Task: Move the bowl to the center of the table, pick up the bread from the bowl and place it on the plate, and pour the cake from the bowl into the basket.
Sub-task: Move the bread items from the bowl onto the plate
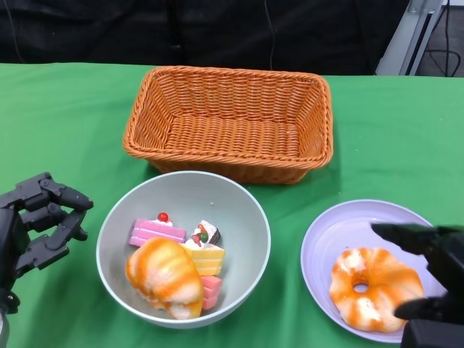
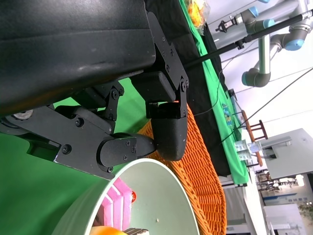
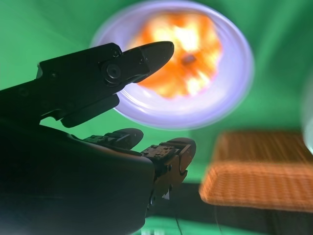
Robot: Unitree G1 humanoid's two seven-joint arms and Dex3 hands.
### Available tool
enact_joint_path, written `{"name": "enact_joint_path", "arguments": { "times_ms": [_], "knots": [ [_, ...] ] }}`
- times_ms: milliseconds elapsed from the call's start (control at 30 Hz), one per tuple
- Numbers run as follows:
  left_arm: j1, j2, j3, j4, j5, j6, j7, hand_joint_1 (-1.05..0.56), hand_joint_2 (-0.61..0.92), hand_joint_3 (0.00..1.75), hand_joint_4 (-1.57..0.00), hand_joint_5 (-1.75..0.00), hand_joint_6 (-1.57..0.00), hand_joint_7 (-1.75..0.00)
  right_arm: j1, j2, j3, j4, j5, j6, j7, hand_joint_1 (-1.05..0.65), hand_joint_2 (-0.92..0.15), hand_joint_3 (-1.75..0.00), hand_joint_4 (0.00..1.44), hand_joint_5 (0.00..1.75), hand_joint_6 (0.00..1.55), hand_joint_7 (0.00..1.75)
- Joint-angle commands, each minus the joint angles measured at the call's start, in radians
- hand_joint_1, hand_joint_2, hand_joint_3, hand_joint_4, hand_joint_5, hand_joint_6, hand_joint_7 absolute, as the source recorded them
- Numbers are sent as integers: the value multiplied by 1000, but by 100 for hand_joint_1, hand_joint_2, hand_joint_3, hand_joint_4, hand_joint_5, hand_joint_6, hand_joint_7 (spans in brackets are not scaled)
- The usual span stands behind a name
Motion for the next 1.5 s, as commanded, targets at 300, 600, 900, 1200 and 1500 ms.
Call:
{"name": "enact_joint_path", "arguments": {
  "times_ms": [300, 600, 900, 1200, 1500],
  "knots": [
    [-14, 21, 4, 24, 2, -15, 4, -17, 77, 59, -82, -141, -87, -107, -94, 67, 70, -36, 109, -156, -91, -61, -92, -4, 63, 7, 54, 4],
    [-14, 19, 5, 26, -4, -20, -1, -16, 75, 62, -82, -142, -87, -108, -219, 158, 199, 2, 98, -112, -38, -62, -92, -2, 70, 7, 60, 3],
    [-10, 16, 0, 16, 7, -16, 17, -18, 74, 62, -82, -142, -87, -107, -342, 260, 353, 111, 1, -35, -20, -67, -92, -5, 78, 8, 61, 2],
    [-16, 6, 1, 22, 3, -20, 14, -18, 75, 61, -83, -140, -87, -105, -462, 376, 425, 282, -57, 119, 2, -66, -92, -6, 80, 6, 60, 0],
    [-19, 6, -3, 36, 16, -34, 20, -17, 78, 60, -82, -138, -88, -101, -563, 428, 476, 405, -60, 223, 27, -67, -92, -7, 80, 5, 56, 0]
  ]
}}
